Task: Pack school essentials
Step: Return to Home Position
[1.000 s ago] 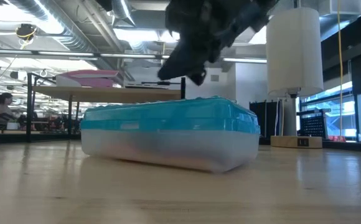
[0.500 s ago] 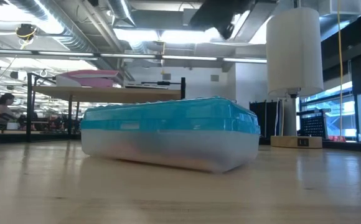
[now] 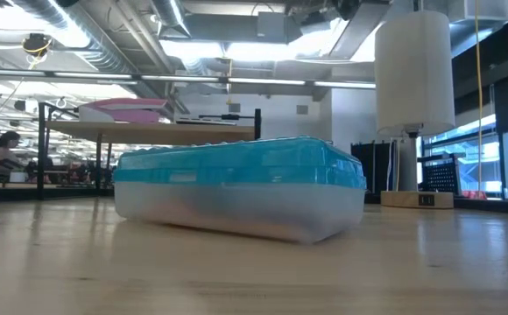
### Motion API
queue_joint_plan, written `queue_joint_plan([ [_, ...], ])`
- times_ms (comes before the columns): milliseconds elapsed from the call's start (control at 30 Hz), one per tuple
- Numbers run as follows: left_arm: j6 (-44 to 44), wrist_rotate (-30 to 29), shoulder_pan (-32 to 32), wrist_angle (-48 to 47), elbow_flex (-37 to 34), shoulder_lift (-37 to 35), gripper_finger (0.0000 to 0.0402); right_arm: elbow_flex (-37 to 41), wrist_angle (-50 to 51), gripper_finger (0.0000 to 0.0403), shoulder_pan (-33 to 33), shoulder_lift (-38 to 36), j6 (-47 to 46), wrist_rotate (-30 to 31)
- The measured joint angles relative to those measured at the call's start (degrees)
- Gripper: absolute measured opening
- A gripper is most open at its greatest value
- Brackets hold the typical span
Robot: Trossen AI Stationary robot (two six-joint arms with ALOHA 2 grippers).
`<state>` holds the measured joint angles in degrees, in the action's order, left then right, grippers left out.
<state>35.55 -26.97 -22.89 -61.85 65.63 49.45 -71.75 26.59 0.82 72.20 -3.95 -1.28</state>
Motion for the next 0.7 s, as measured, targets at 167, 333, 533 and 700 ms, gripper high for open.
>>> queue_joint_plan([
  [167, -1.12, -2.47, -2.04, 12.03, -12.27, -11.44, 0.0, 2.21, -0.92, 0.0002, 2.89, -1.85, 0.2, -6.44],
  [333, -3.61, -2.35, -2.82, 26.56, -23.78, -22.43, 0.0, 9.45, -11.14, 0.0001, 5.27, -4.7, -2.88, -14.76],
  [533, -6.44, -2.19, -2.83, 36.46, -33.7, -31.65, 0.0, 18.88, -21.37, 0.0001, 5.77, -11.62, -4.33, -16.79],
  [700, -8.61, -2.19, -2.81, 40.87, -38.21, -37.62, 0.0, 28.08, -30.56, 0.0001, 6.16, -19.24, -7.73, -16.78],
])
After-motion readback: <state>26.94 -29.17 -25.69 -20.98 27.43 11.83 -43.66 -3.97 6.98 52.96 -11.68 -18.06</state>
